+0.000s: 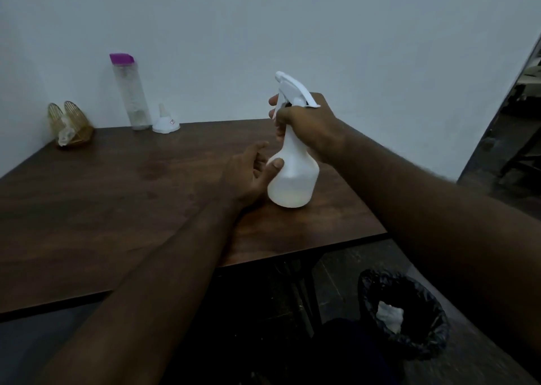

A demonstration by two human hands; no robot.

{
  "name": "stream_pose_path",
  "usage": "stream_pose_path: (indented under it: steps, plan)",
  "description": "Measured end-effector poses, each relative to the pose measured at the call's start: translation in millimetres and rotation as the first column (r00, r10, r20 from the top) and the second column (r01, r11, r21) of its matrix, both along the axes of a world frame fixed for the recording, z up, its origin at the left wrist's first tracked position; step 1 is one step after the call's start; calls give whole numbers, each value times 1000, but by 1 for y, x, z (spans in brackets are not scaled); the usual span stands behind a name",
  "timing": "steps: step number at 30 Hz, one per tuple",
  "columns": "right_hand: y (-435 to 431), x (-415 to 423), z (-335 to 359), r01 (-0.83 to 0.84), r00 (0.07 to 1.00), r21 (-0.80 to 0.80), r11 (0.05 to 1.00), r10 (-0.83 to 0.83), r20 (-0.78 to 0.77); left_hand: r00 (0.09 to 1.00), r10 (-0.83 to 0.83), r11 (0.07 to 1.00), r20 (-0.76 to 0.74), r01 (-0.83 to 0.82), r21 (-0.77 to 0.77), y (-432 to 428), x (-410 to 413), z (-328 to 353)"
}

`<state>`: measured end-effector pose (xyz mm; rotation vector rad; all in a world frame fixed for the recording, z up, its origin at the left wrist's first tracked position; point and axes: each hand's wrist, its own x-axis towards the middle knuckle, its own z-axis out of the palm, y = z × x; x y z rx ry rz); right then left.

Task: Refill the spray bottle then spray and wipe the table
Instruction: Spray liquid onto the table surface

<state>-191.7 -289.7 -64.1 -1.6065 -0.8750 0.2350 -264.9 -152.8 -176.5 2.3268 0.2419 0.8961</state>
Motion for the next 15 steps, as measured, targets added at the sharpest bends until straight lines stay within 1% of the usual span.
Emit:
stream_pose_path:
  steps: [2, 6, 8, 10, 11, 14, 15]
  plan:
    - [3, 2, -6, -14, 1000, -3, 1000, 14, 3, 996, -67, 998, -56, 67, -12, -4, -1, 1]
    - [8, 6, -14, -35, 999, 35, 999, 36, -30, 982, -183, 983, -51, 183, -15, -9, -4, 4]
    - [10, 6, -16, -44, 997, 63, 997, 47, -58, 972, -225, 974, -62, 226, 19, -12, -6, 7]
    - [11, 5, -22, -30, 996, 92, 995, 37, -81, 970, -232, 969, -78, 237, 66, -14, -9, 10]
    - [11, 6, -27, -4, 998, 84, 996, 9, -60, 971, -224, 970, -81, 230, 79, -16, -10, 12]
    - [11, 9, -48, 120, 983, -29, 992, -115, 144, 980, -167, 974, -112, 182, 137, -17, -15, 13]
    - [11, 10, -56, 156, 973, -79, 985, -139, 184, 980, -155, 976, -126, 171, 136, -17, -16, 13]
